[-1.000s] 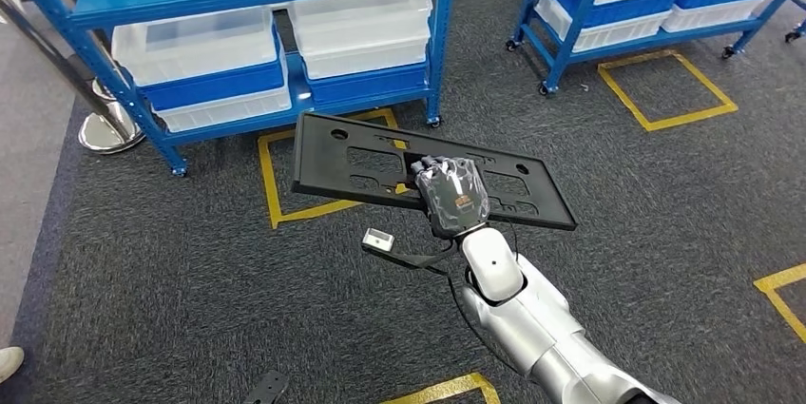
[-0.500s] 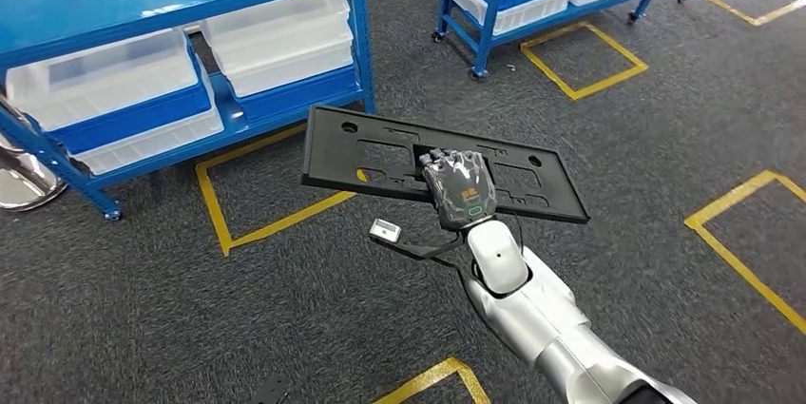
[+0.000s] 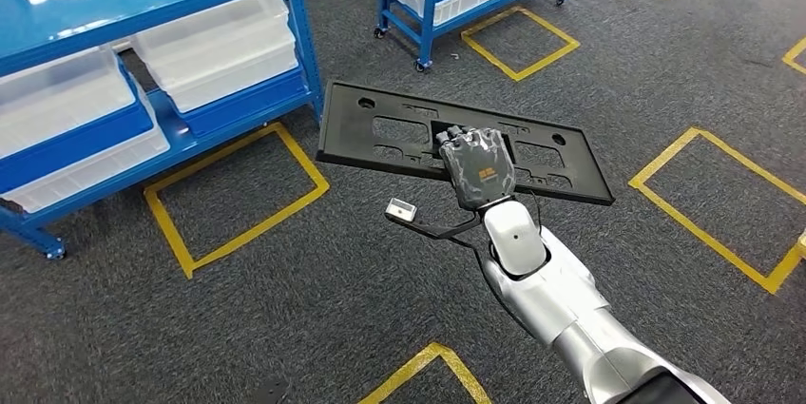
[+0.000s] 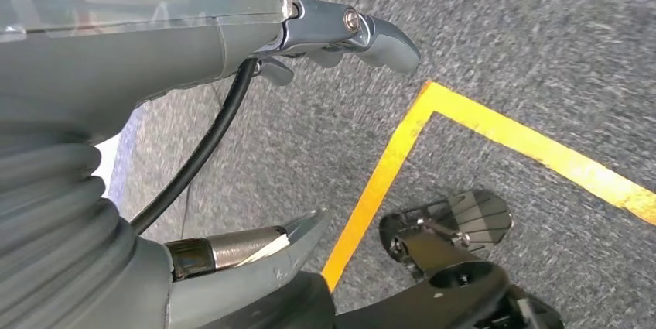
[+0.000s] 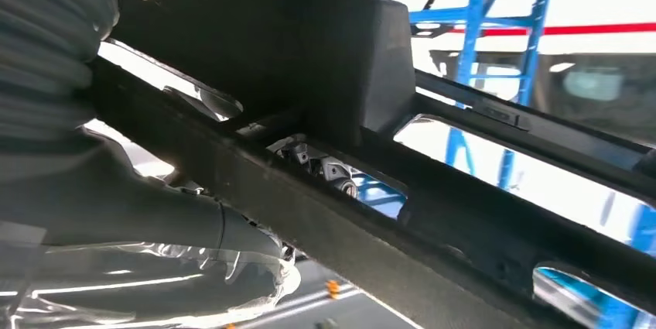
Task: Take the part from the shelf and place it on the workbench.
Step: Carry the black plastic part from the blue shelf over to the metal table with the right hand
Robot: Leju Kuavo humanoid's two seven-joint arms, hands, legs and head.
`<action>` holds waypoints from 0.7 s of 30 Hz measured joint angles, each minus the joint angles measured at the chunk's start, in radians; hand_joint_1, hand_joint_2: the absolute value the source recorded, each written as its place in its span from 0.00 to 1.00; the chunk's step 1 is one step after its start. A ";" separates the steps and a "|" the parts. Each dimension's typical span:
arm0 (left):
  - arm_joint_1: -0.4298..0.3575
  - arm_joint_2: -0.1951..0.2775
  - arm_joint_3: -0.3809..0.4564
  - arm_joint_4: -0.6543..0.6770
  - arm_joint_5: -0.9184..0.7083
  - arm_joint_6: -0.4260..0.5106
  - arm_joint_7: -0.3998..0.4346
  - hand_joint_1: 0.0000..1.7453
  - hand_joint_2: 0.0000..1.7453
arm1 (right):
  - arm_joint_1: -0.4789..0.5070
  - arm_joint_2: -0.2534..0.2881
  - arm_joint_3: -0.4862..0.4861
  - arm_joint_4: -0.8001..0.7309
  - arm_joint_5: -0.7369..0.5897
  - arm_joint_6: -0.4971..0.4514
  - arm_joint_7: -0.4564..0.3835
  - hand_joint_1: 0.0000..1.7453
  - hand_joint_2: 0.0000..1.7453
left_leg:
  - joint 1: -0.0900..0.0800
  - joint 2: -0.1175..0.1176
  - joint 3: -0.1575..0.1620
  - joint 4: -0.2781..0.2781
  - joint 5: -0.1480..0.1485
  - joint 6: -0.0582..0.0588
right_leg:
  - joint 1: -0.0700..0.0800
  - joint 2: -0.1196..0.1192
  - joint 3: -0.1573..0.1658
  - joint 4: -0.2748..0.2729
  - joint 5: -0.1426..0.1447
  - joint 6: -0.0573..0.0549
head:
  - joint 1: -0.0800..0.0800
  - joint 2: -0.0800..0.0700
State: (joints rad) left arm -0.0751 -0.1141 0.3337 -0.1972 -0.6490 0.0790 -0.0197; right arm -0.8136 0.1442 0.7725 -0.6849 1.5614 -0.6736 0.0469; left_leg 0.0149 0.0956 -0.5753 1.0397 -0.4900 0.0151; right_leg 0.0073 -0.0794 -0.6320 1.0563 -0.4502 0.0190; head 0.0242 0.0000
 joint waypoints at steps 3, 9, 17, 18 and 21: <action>0.000 0.007 0.004 0.000 0.009 -0.013 -0.003 0.00 1.00 | -0.002 -0.015 0.000 -0.004 0.000 0.000 -0.001 1.00 1.00 | -0.002 0.022 0.004 -0.004 -0.003 -0.016 | 0.007 0.019 0.002 -0.021 0.004 -0.019 | -0.001 0.000; 0.007 0.038 0.028 0.000 0.030 -0.038 -0.011 0.00 1.00 | 0.002 -0.032 0.000 -0.006 0.000 -0.002 -0.008 1.00 1.00 | 0.006 -0.086 -0.111 0.257 -0.133 -0.025 | 0.000 0.099 0.006 -0.034 0.019 -0.048 | -0.002 0.000; 0.003 0.056 0.043 0.000 0.031 -0.049 -0.018 0.00 1.00 | 0.004 -0.044 0.000 -0.006 -0.001 -0.001 -0.013 1.00 1.00 | 0.010 -0.169 -0.021 0.026 -0.006 -0.015 | -0.010 0.213 -0.029 0.008 0.015 -0.018 | -0.001 0.000; 0.000 0.058 0.044 0.000 0.032 -0.056 -0.021 0.00 1.00 | 0.005 -0.048 0.000 -0.006 -0.002 0.000 -0.015 1.00 1.00 | 0.010 -0.157 -0.022 0.025 -0.003 -0.008 | -0.013 0.220 -0.033 0.006 0.018 -0.011 | -0.002 0.000; -0.004 0.075 0.047 0.000 0.033 -0.075 -0.031 0.00 1.00 | -0.002 -0.063 0.000 -0.006 -0.005 0.000 -0.023 1.00 1.00 | 0.012 -0.121 -0.018 0.012 0.008 0.010 | -0.008 0.143 -0.064 0.065 -0.018 0.004 | 0.004 0.000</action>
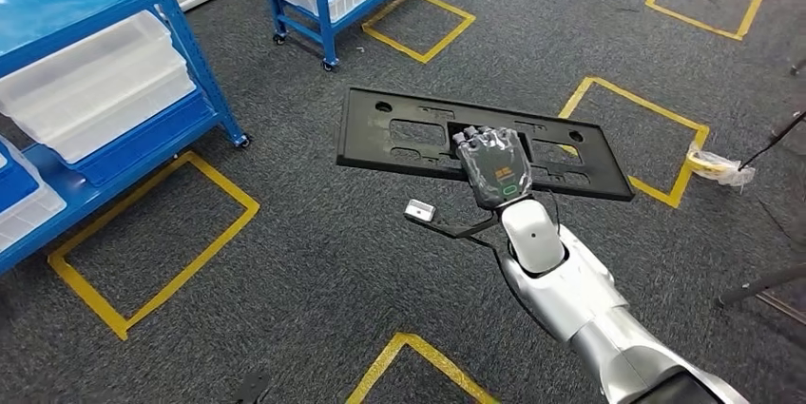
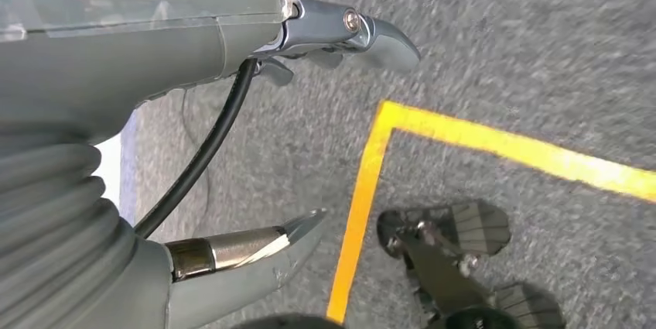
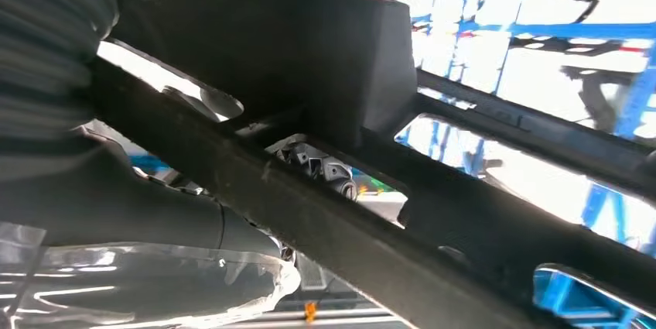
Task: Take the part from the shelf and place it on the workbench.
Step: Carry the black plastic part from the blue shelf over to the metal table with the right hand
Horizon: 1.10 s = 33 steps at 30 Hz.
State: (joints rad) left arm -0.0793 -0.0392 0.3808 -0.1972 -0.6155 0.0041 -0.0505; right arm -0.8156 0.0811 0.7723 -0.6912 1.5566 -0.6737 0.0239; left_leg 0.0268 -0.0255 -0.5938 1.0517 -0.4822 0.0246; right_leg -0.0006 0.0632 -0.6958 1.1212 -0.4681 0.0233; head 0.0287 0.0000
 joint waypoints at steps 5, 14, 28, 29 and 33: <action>-0.015 0.013 0.008 -0.001 -0.012 0.023 0.013 0.00 1.00 | -0.011 -0.018 0.002 0.001 0.004 0.005 0.018 1.00 1.00 | -0.005 0.066 0.001 -0.001 -0.003 0.006 | -0.014 -0.062 -0.090 0.183 -0.056 0.016 | 0.004 0.000; -0.087 -0.064 0.008 -0.005 -0.025 0.055 0.053 0.00 1.00 | -0.026 -0.045 0.008 0.001 0.007 0.007 0.069 1.00 1.00 | -0.007 0.126 0.024 -0.003 -0.031 -0.026 | 0.014 -0.092 0.050 -0.097 0.053 -0.029 | 0.004 0.000; -0.065 -0.014 0.021 -0.005 -0.020 0.030 0.060 0.00 1.00 | -0.007 -0.060 0.010 0.012 0.008 0.000 0.070 1.00 1.00 | -0.003 -0.042 -0.029 0.012 0.014 -0.007 | -0.008 0.093 0.030 -0.062 0.040 -0.013 | 0.002 0.000; -0.065 -0.008 0.024 -0.006 -0.018 0.029 0.055 0.00 1.00 | -0.007 -0.064 0.009 0.016 0.008 -0.003 0.074 1.00 1.00 | -0.003 -0.028 -0.024 0.004 0.018 0.000 | -0.006 0.076 0.025 -0.054 0.034 -0.007 | 0.004 0.000; -0.057 0.007 0.035 -0.006 -0.015 0.028 0.041 0.00 1.00 | -0.015 -0.074 0.007 0.027 0.007 -0.012 0.081 1.00 1.00 | -0.005 0.027 -0.008 -0.018 0.023 0.016 | -0.008 -0.043 -0.068 0.130 -0.055 0.012 | 0.011 0.000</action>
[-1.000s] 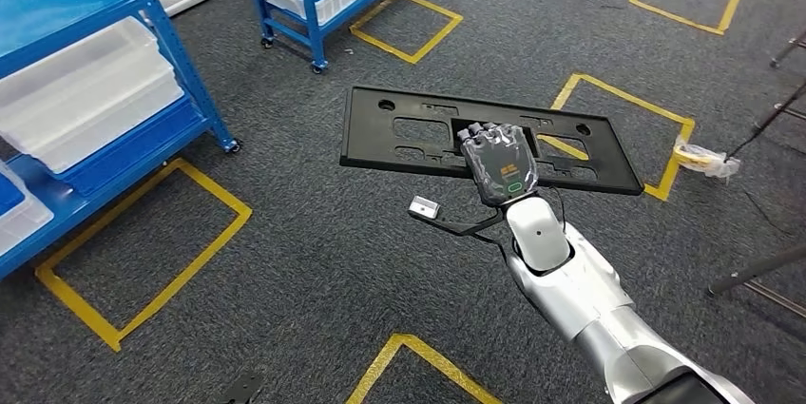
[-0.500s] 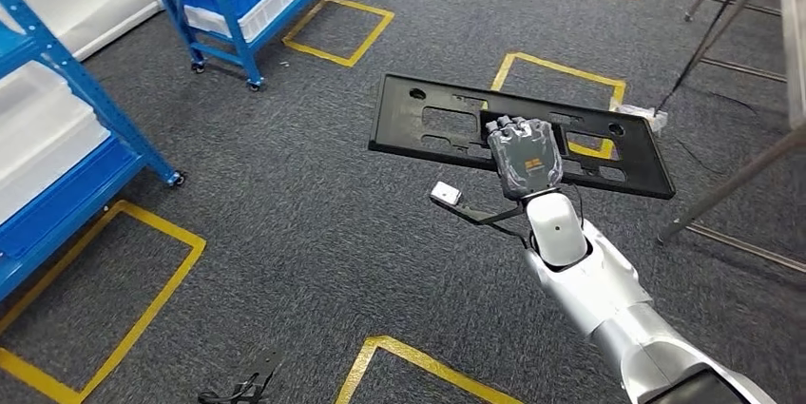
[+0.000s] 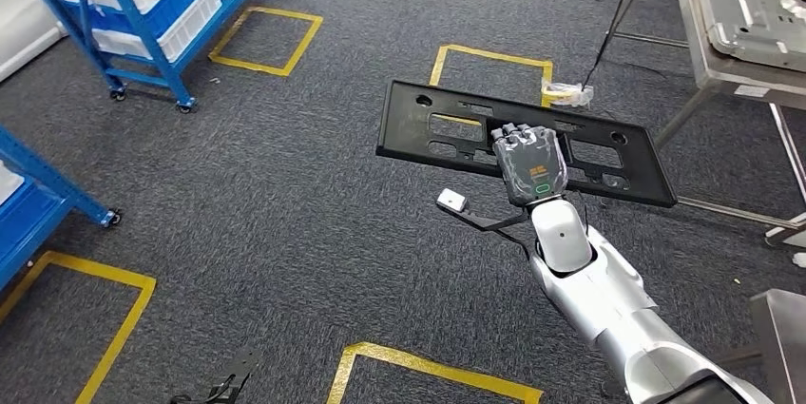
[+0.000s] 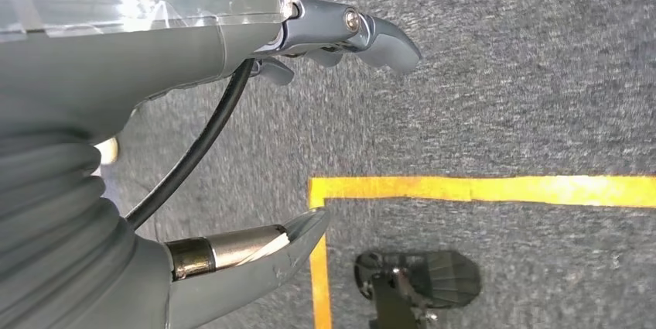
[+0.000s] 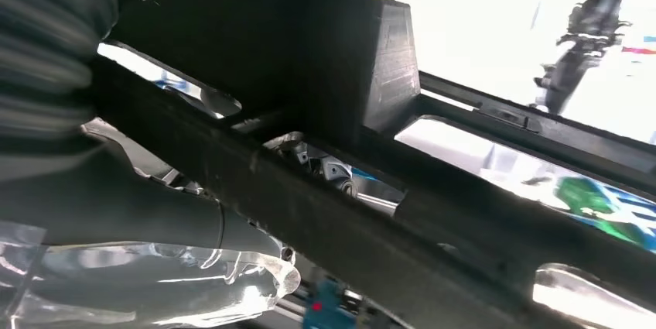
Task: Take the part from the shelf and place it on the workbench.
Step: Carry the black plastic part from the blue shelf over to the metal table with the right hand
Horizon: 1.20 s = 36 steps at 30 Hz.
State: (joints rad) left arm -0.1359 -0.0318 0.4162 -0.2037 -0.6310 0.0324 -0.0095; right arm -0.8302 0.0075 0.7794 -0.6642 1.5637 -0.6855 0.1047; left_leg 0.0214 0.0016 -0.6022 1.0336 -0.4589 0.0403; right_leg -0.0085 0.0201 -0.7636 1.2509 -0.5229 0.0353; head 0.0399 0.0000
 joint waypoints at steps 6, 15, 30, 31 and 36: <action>0.005 0.008 0.009 0.000 -0.008 -0.016 -0.034 0.00 1.00 | -0.003 -0.016 -0.005 0.013 0.000 0.001 -0.003 1.00 1.00 | -0.003 0.074 0.011 0.000 -0.015 -0.012 | -0.005 -0.072 0.078 -0.165 0.102 0.001 | 0.000 0.000; 0.008 0.012 0.013 -0.001 -0.024 -0.005 -0.035 0.00 1.00 | -0.023 -0.036 -0.006 0.015 0.000 0.015 0.012 1.00 1.00 | 0.001 0.016 -0.059 0.191 -0.123 -0.044 | 0.008 -0.007 0.133 -0.243 0.115 -0.056 | -0.004 0.000; 0.011 0.008 0.020 -0.002 -0.044 -0.003 -0.012 0.00 1.00 | -0.011 -0.062 0.000 0.014 0.001 0.023 0.029 1.00 1.00 | 0.001 -0.002 -0.010 0.009 0.007 -0.004 | 0.001 -0.003 0.028 -0.033 0.008 -0.001 | 0.002 0.000; 0.013 0.007 0.020 -0.002 -0.047 -0.006 -0.014 0.00 1.00 | -0.008 -0.064 0.000 0.014 0.001 0.025 0.028 1.00 1.00 | 0.000 0.011 -0.009 0.009 0.005 -0.003 | -0.002 -0.011 -0.003 0.024 -0.012 0.003 | 0.002 0.000; 0.015 -0.001 0.020 -0.002 -0.058 -0.018 -0.023 0.00 1.00 | 0.002 -0.080 0.006 0.015 0.001 0.030 0.028 1.00 1.00 | -0.002 0.072 0.008 0.009 -0.012 -0.009 | 0.001 -0.061 0.060 -0.126 0.096 0.000 | 0.002 0.000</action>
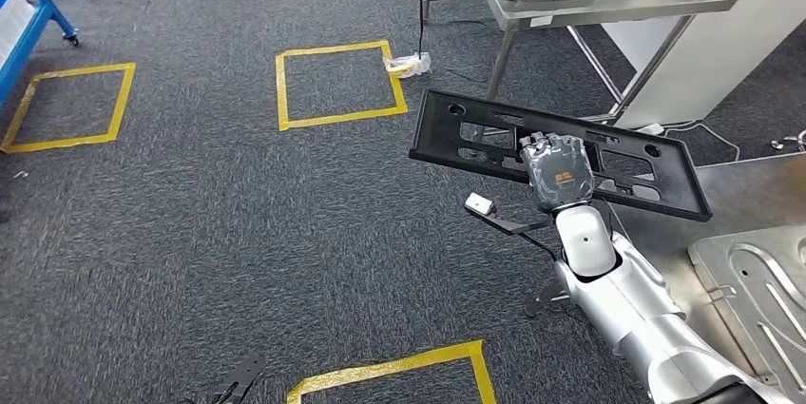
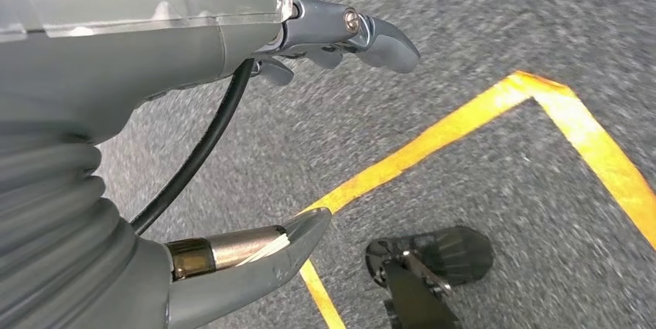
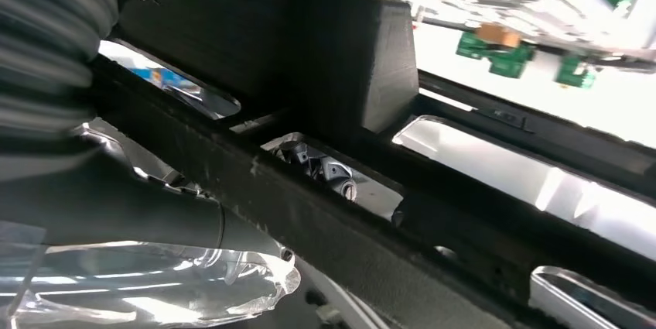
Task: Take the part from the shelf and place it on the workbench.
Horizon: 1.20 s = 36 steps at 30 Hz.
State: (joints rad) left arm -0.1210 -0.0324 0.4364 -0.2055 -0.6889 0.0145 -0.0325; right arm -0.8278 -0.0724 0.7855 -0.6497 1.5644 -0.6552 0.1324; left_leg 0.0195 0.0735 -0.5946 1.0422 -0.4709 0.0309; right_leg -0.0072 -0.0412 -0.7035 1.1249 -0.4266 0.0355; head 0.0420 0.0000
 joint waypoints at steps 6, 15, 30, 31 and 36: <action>-0.008 -0.006 0.000 0.000 -0.012 -0.004 0.003 0.00 1.00 | -0.011 -0.012 0.002 0.000 0.000 0.011 -0.006 1.00 1.00 | -0.004 0.030 0.024 0.003 -0.028 -0.029 | 0.012 0.014 0.053 -0.102 0.023 -0.037 | -0.002 0.000; -0.002 -0.010 0.000 -0.001 -0.025 -0.004 0.009 0.00 1.00 | -0.019 -0.008 0.006 0.000 0.000 0.019 -0.006 1.00 1.00 | 0.003 -0.100 -0.075 0.127 -0.014 -0.036 | 0.004 0.144 0.067 -0.080 0.000 -0.051 | -0.005 0.000; -0.007 -0.020 0.000 -0.003 -0.039 -0.002 0.001 0.00 1.00 | -0.011 -0.029 0.006 -0.003 0.000 0.021 0.003 1.00 1.00 | 0.004 0.002 0.005 0.000 0.003 0.004 | -0.010 0.007 -0.023 0.036 0.001 0.010 | 0.002 0.000; -0.008 -0.028 0.000 -0.003 -0.045 0.006 0.007 0.00 1.00 | -0.013 -0.029 0.006 -0.003 0.000 0.022 0.013 1.00 1.00 | 0.001 0.013 0.009 0.000 -0.001 0.000 | -0.002 -0.020 0.008 -0.028 0.024 0.005 | 0.002 0.000; -0.030 -0.112 -0.007 -0.009 -0.077 0.076 0.066 0.00 1.00 | -0.015 -0.026 0.009 -0.003 0.000 0.028 0.080 1.00 1.00 | -0.012 0.047 0.031 -0.005 -0.021 -0.024 | 0.008 -0.019 0.043 -0.098 0.033 -0.027 | -0.001 0.000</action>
State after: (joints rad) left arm -0.1506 -0.1447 0.4290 -0.2146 -0.7660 0.0900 0.0331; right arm -0.8425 -0.0981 0.7940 -0.6523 1.5647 -0.6268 0.2126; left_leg 0.0077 0.1203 -0.5632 1.0368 -0.4924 0.0073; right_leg 0.0009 -0.0604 -0.6609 1.0266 -0.3934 0.0089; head 0.0413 0.0000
